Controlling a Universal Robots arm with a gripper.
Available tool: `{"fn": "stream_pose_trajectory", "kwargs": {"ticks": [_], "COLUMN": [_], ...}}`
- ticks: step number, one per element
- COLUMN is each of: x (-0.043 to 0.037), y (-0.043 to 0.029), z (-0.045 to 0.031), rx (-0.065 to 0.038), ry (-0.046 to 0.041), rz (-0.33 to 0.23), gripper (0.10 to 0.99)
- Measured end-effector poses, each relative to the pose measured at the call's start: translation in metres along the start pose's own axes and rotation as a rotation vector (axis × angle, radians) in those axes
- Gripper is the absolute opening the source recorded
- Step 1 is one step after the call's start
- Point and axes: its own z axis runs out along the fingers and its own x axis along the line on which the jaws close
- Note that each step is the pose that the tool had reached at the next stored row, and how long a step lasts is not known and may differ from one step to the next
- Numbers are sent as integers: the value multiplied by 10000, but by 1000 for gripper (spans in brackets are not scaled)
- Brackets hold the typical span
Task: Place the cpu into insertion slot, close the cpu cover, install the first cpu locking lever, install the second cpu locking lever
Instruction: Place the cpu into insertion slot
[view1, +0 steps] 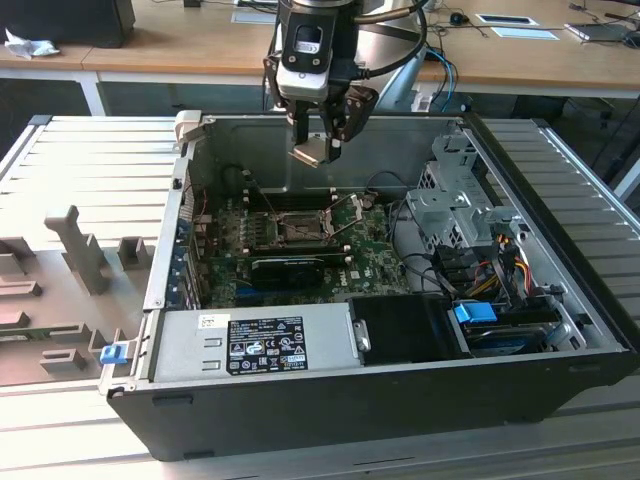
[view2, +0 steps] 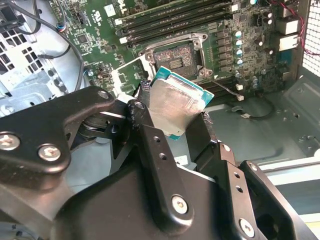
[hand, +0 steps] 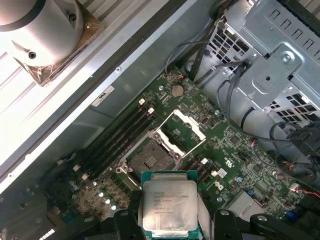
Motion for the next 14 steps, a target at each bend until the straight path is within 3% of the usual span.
{"fn": "stream_pose_trajectory", "kwargs": {"ticks": [14], "x": [0], "y": [0], "z": [1], "rx": [-12], "ry": [-58], "rz": [652], "gripper": [529]}}
